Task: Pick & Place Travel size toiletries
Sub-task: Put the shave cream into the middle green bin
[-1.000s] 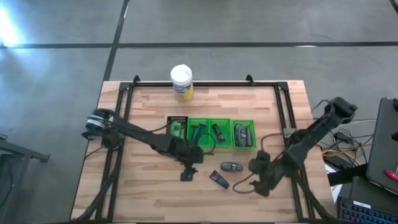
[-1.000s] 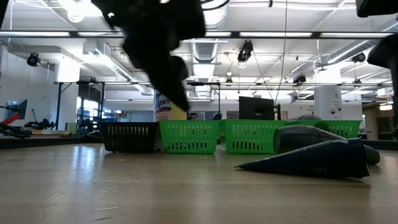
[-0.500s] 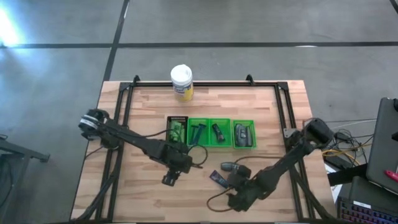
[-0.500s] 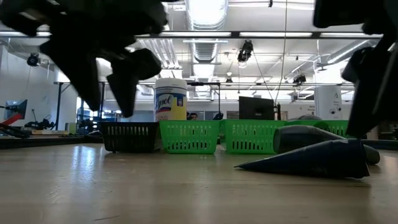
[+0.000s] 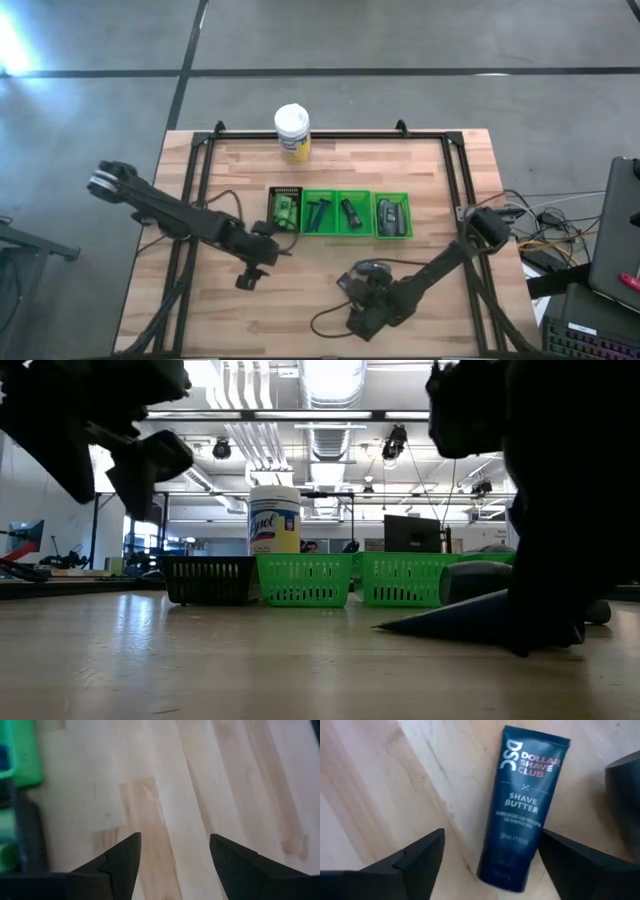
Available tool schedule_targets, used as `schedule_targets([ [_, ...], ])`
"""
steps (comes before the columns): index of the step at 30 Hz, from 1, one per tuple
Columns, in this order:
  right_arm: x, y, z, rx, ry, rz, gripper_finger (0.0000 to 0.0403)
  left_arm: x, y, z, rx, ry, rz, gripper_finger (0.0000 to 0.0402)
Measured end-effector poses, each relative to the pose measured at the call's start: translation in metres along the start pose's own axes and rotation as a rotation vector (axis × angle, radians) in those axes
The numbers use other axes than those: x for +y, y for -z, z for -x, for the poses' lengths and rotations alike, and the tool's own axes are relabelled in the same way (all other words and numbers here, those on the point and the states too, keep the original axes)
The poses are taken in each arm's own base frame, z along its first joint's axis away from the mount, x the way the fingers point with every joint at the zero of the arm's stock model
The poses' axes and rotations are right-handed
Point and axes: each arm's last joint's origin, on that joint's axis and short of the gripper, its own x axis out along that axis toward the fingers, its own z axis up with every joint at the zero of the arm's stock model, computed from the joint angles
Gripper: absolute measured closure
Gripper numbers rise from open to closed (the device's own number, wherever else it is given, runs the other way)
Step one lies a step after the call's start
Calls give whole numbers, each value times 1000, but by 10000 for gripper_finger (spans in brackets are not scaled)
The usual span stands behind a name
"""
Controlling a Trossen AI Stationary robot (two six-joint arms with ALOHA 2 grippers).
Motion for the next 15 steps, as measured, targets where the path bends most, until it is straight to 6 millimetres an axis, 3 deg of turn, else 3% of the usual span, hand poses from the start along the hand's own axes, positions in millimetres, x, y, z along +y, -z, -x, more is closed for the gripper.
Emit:
schedule_targets([
  [5, -8, -9, -3, 41, 1, -40, 148, 2, 12, 18, -69, -14, 61, 161],
  [12, -14, -11, 2, 63, 17, -123, 276, 5, 26, 27, -104, -50, 66, 161],
  [15, -11, -21, 12, 45, -9, -165, 289, 6, 32, 27, -96, -52, 65, 161],
])
